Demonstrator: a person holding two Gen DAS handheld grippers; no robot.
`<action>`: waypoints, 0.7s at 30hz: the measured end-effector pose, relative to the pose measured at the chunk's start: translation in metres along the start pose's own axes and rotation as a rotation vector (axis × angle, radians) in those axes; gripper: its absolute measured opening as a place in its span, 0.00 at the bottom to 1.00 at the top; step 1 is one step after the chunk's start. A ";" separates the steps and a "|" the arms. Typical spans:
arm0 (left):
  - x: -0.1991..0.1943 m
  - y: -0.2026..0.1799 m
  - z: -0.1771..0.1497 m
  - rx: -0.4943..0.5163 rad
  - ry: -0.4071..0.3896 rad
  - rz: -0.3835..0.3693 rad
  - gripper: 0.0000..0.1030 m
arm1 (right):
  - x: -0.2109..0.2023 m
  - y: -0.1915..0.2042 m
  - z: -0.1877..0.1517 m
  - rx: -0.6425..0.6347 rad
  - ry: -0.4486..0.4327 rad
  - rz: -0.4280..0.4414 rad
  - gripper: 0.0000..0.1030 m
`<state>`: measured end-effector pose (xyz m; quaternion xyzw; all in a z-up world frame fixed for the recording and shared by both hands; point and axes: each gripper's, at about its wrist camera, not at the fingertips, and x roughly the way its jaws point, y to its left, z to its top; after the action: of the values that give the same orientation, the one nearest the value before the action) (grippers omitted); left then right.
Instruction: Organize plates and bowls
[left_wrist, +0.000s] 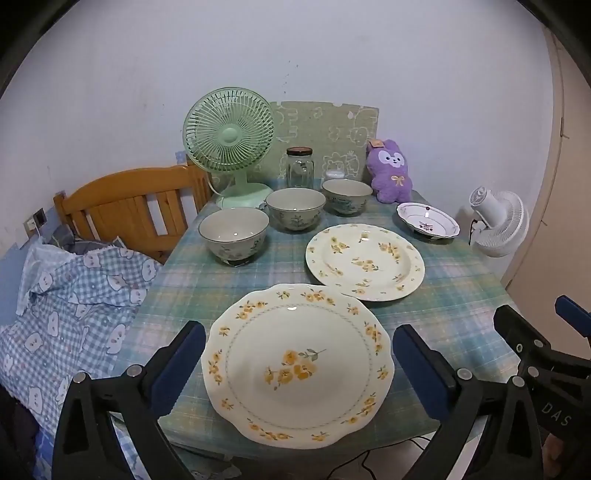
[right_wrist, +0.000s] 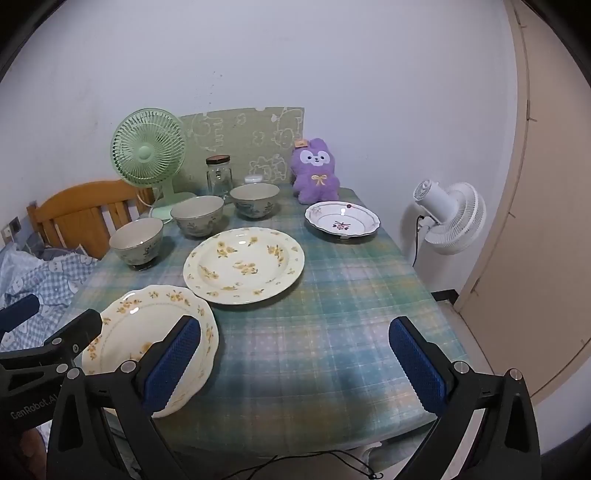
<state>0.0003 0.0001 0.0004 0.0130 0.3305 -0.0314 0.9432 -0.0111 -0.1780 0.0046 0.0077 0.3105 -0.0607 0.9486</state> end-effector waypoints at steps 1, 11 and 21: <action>0.000 -0.001 0.000 -0.001 0.002 -0.001 0.99 | 0.000 0.001 0.001 -0.002 0.002 0.001 1.00; 0.004 0.004 -0.004 -0.022 0.012 -0.024 0.98 | -0.002 0.000 0.002 0.000 0.004 0.017 1.00; 0.002 0.004 -0.003 -0.011 -0.004 -0.021 0.97 | 0.002 0.001 0.001 0.009 0.014 0.034 1.00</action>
<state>-0.0003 0.0041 -0.0033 0.0042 0.3289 -0.0397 0.9435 -0.0092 -0.1773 0.0045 0.0176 0.3169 -0.0459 0.9472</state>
